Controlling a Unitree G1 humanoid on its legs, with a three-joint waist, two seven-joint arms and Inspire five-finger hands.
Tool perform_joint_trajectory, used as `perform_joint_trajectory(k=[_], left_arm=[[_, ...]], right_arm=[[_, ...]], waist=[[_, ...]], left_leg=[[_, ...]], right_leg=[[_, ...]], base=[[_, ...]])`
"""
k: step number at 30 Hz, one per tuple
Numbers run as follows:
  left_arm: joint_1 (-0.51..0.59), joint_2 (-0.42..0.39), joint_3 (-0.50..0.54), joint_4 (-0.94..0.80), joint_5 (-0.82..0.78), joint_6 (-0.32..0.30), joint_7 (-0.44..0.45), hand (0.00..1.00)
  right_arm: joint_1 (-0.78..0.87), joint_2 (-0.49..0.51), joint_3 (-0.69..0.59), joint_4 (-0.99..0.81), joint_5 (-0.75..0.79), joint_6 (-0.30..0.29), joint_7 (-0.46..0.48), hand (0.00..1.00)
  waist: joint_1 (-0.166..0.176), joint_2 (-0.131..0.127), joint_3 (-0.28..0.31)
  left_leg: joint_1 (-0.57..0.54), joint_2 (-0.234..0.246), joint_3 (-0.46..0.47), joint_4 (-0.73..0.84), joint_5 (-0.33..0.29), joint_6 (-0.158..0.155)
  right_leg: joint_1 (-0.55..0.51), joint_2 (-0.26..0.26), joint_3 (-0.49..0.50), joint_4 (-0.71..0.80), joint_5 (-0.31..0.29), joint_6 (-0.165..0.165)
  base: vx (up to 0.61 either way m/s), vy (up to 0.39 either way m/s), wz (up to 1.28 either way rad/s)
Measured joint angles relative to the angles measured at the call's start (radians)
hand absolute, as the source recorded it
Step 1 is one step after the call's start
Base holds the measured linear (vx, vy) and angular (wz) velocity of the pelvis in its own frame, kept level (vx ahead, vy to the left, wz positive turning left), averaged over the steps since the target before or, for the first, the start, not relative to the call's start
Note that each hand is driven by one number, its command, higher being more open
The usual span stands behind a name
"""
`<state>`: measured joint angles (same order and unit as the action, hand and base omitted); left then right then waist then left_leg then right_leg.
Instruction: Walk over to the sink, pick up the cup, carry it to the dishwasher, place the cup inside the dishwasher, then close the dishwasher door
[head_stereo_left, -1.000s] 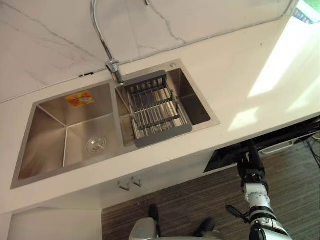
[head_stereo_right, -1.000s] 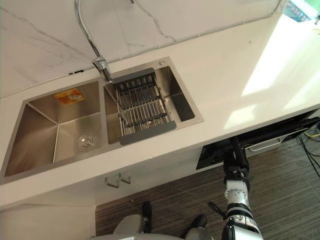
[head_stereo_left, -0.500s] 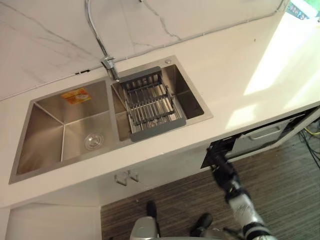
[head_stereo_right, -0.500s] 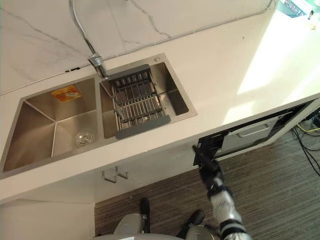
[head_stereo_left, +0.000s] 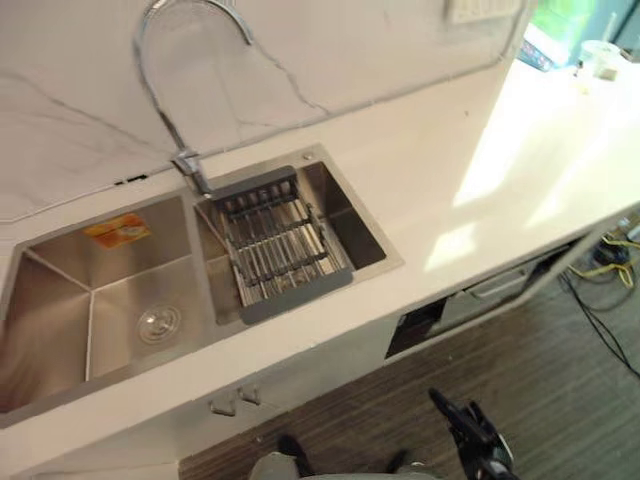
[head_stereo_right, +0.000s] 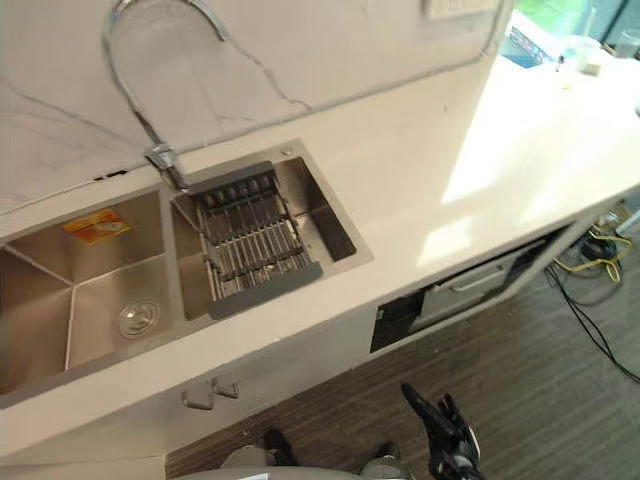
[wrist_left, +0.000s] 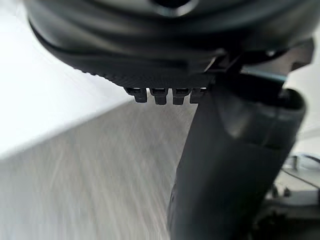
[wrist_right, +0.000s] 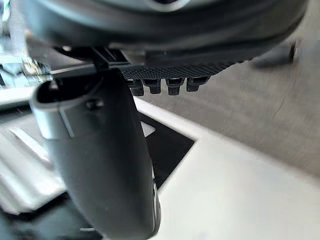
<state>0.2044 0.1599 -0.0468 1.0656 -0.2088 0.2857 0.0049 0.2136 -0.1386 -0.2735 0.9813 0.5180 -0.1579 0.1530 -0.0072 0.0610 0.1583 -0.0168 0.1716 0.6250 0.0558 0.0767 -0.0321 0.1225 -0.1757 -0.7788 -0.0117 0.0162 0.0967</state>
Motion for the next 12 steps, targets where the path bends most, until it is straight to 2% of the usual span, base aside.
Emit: perform_joint_trajectory(k=[1, 2, 3, 4, 5, 6, 7, 8, 9, 10, 12], left_arm=[[0.005, 0.000, 0.001, 0.001, -0.026, -0.001, -0.003, 1.00], [0.008, 0.000, 0.001, 0.005, -0.062, -0.003, -0.004, 1.00], [0.009, 0.002, 0.001, 0.012, -0.074, -0.005, -0.005, 1.00], [0.012, 0.006, 0.000, 0.012, -0.075, -0.005, -0.006, 1.00], [0.018, 0.015, -0.005, 0.014, -0.074, -0.005, -0.011, 1.00], [0.015, 0.018, -0.017, 0.027, -0.077, -0.006, -0.014, 1.00], [0.017, 0.022, -0.020, 0.030, -0.086, -0.007, -0.014, 1.00], [0.022, 0.032, -0.020, 0.031, -0.104, -0.012, -0.012, 1.00], [0.022, 0.044, -0.027, 0.032, -0.114, -0.014, -0.011, 1.00], [0.022, 0.051, -0.031, 0.032, -0.114, -0.016, -0.010, 1.00], [0.019, 0.062, -0.041, 0.032, -0.113, -0.021, -0.012, 1.00]], right_arm=[[-0.004, 0.003, -0.010, 0.021, -0.019, 0.000, -0.001, 1.00], [-0.008, 0.009, -0.037, 0.055, -0.059, 0.006, -0.004, 1.00], [-0.008, 0.014, -0.058, 0.074, -0.097, 0.020, -0.009, 1.00], [-0.005, 0.017, -0.067, 0.081, -0.116, 0.027, -0.010, 1.00], [0.005, 0.020, -0.080, 0.094, -0.147, 0.044, -0.018, 1.00], [0.005, 0.023, -0.096, 0.097, -0.186, 0.064, -0.030, 1.00], [0.003, 0.029, -0.106, 0.097, -0.189, 0.071, -0.032, 1.00], [-0.012, 0.037, -0.118, 0.094, -0.189, 0.076, -0.038, 1.00], [-0.029, 0.037, -0.113, 0.092, -0.190, 0.095, -0.047, 1.00], [-0.036, 0.039, -0.112, 0.092, -0.191, 0.107, -0.048, 1.00], [-0.048, 0.054, -0.111, 0.092, -0.193, 0.126, -0.050, 1.00]], waist=[[0.006, -0.001, -0.001], [0.018, -0.005, -0.002], [0.019, -0.018, -0.007], [0.019, -0.029, -0.012], [0.012, -0.051, -0.023], [0.009, -0.061, -0.026], [0.009, -0.067, -0.026], [0.004, -0.082, -0.022], [-0.004, -0.079, -0.018], [-0.004, -0.084, -0.019], [-0.005, -0.087, -0.017]], left_leg=[[0.001, -0.006, 0.000, -0.005, -0.002, 0.004], [0.006, -0.023, -0.003, -0.013, -0.014, 0.016], [0.013, -0.052, -0.013, -0.023, -0.027, 0.032], [0.015, -0.071, -0.024, -0.030, -0.034, 0.034], [0.025, -0.106, -0.050, -0.049, -0.040, 0.036], [0.032, -0.130, -0.078, -0.059, -0.044, 0.042], [0.034, -0.138, -0.093, -0.060, -0.047, 0.047], [0.053, -0.145, -0.129, -0.067, -0.050, 0.055], [0.067, -0.140, -0.170, -0.068, -0.052, 0.067], [0.068, -0.133, -0.192, -0.064, -0.054, 0.070], [0.066, -0.112, -0.260, -0.058, -0.060, 0.065]], right_leg=[[-0.006, -0.014, 0.000, 0.027, -0.013, 0.005], [-0.024, -0.053, -0.002, 0.097, -0.048, 0.018], [-0.041, -0.112, -0.012, 0.196, -0.099, 0.041], [-0.046, -0.149, -0.020, 0.246, -0.123, 0.053], [-0.061, -0.218, -0.010, 0.372, -0.146, 0.072], [-0.126, -0.293, 0.081, 0.557, -0.129, 0.055], [-0.163, -0.317, 0.135, 0.634, -0.102, 0.043], [-0.214, -0.341, 0.235, 0.750, -0.022, 0.049], [-0.237, -0.336, 0.287, 0.803, -0.041, 0.071], [-0.238, -0.325, 0.297, 0.793, -0.084, 0.078], [-0.246, -0.256, 0.337, 0.668, -0.154, 0.084]], base=[[0.08, 0.180, 0.16], [0.09, 0.190, 0.27], [0.09, 0.192, 0.37], [0.10, 0.164, 0.61], [0.12, 0.131, 0.76], [0.14, 0.129, 0.77], [0.15, 0.141, 0.79], [0.18, 0.114, 0.83], [0.21, 0.084, 0.91], [0.17, 0.028, 0.89], [0.12, -0.004, 0.74]])
